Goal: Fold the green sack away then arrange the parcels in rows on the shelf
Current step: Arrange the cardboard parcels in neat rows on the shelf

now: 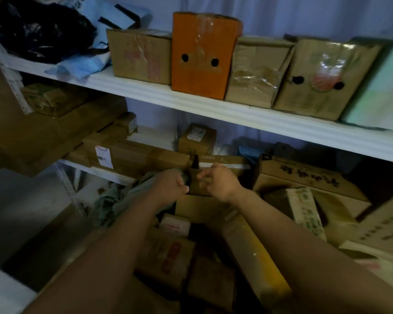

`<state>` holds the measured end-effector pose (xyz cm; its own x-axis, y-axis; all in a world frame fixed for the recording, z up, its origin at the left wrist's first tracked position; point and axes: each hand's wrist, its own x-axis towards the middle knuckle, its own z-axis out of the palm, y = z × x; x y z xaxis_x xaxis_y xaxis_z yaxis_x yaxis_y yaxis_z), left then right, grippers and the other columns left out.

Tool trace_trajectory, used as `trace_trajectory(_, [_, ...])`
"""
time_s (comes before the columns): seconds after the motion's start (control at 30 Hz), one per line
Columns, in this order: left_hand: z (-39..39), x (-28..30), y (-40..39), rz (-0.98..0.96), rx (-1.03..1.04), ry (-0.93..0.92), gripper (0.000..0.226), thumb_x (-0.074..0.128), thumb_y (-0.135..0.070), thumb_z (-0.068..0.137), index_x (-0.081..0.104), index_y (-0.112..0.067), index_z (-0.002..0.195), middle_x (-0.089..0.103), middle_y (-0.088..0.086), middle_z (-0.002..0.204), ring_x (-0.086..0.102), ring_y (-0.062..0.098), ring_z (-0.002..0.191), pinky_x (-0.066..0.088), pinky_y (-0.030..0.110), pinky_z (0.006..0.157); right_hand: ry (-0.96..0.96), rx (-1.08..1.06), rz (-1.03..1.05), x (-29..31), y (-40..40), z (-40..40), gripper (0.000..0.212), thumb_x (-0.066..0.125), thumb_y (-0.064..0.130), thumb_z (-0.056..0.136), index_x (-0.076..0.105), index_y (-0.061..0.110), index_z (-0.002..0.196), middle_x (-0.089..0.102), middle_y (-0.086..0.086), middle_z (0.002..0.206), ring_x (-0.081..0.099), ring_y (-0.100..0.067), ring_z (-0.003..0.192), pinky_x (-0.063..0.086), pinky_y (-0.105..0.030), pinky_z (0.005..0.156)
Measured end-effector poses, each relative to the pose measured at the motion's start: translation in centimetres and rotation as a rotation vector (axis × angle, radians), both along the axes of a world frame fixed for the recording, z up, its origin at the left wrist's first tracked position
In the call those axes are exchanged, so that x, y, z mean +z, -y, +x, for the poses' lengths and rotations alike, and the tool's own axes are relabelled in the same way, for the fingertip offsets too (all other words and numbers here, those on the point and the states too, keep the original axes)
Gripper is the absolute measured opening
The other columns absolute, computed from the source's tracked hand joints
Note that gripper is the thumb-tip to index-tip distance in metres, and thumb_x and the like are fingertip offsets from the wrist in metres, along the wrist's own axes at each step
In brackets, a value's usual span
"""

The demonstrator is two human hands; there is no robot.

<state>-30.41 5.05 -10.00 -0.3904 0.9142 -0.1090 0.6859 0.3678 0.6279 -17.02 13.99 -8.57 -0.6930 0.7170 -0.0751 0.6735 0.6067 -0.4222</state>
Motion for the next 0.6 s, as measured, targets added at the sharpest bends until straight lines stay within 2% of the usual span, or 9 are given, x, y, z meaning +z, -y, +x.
trace_trajectory(0.07, [2.3,0.0,-0.2,0.04,0.006,0.058,0.019,0.064,-0.024,0.088,0.054,-0.016,0.073,0.056,0.0,0.078,0.051,0.012,0.071,0.038,0.026,0.061,-0.067,-0.056,-0.039,0.4,0.1,2.9,0.018,0.057,0.016,0.091,0.067,0.024,0.104,0.064,0.0,0.112,0.059,-0.015,0.105,0.048,-0.032,0.095])
trace_trajectory(0.13, [4.8,-0.3,-0.4,0.031,-0.016,0.136,0.014,0.06,-0.03,0.09,0.063,-0.017,0.085,0.062,0.0,0.087,0.056,0.011,0.078,0.041,0.024,0.064,-0.087,-0.113,-0.096,0.4,-0.1,5.9,0.012,0.057,0.021,0.091,0.066,0.025,0.099,0.067,0.003,0.103,0.061,-0.012,0.098,0.05,-0.033,0.091])
trace_trajectory(0.17, [6.0,-0.6,-0.4,-0.001,-0.034,0.166,0.02,0.056,-0.034,0.093,0.065,-0.016,0.096,0.064,0.002,0.096,0.058,0.013,0.084,0.045,0.026,0.07,-0.073,-0.139,-0.132,0.1,-0.2,7.4,0.012,0.057,0.026,0.092,0.065,0.025,0.101,0.067,0.003,0.102,0.061,-0.012,0.098,0.049,-0.034,0.092])
trace_trajectory(0.27, [9.4,-2.5,-0.2,-0.151,-0.074,0.276,0.052,0.053,-0.049,0.091,0.047,-0.022,0.135,0.05,0.002,0.135,0.05,0.022,0.121,0.044,0.037,0.096,0.012,-0.212,-0.202,-0.9,-0.2,12.0,0.031,0.057,0.041,0.09,0.059,0.029,0.118,0.061,0.002,0.115,0.056,-0.016,0.111,0.043,-0.041,0.101])
trace_trajectory(0.33, [11.1,-4.2,0.0,-0.234,-0.059,0.353,0.078,0.056,-0.061,0.083,0.029,-0.025,0.147,0.037,0.003,0.15,0.04,0.026,0.133,0.038,0.042,0.105,0.08,-0.234,-0.18,-1.7,0.2,15.1,0.053,0.057,0.05,0.086,0.045,0.034,0.135,0.047,-0.005,0.138,0.045,-0.026,0.129,0.034,-0.046,0.109])
trace_trajectory(0.4, [12.6,-5.7,0.0,-0.26,-0.047,0.394,0.09,0.06,-0.065,0.077,0.025,-0.023,0.149,0.037,0.003,0.149,0.042,0.026,0.132,0.04,0.041,0.102,0.204,-0.275,-0.177,-2.7,0.9,17.9,0.068,0.053,0.06,0.084,0.029,0.037,0.144,0.033,-0.007,0.149,0.032,-0.031,0.137,0.023,-0.053,0.114])
trace_trajectory(0.47, [13.6,-6.5,-0.1,-0.245,-0.046,0.381,0.091,0.065,-0.066,0.07,0.035,-0.022,0.143,0.047,0.002,0.141,0.049,0.023,0.124,0.043,0.04,0.099,0.35,-0.325,-0.182,-4.3,1.3,20.2,0.069,0.043,0.07,0.083,0.029,0.04,0.143,0.034,-0.004,0.149,0.029,-0.031,0.139,0.012,-0.062,0.113])
trace_trajectory(0.53, [14.4,-6.8,-0.4,-0.231,-0.08,0.361,0.08,0.068,-0.064,0.068,0.047,-0.024,0.134,0.056,0.0,0.13,0.055,0.02,0.114,0.046,0.041,0.097,0.408,-0.372,-0.214,-6.1,1.4,22.1,0.065,0.038,0.071,0.084,0.036,0.039,0.141,0.037,-0.003,0.149,0.03,-0.031,0.138,0.015,-0.062,0.113])
trace_trajectory(0.6, [15.0,-6.8,-0.7,-0.227,-0.15,0.351,0.069,0.069,-0.059,0.071,0.052,-0.025,0.129,0.06,-0.002,0.122,0.056,0.018,0.11,0.047,0.041,0.095,0.409,-0.421,-0.203,-7.0,1.4,23.6,0.057,0.041,0.063,0.087,0.041,0.037,0.138,0.037,-0.004,0.147,0.03,-0.03,0.137,0.018,-0.059,0.114])
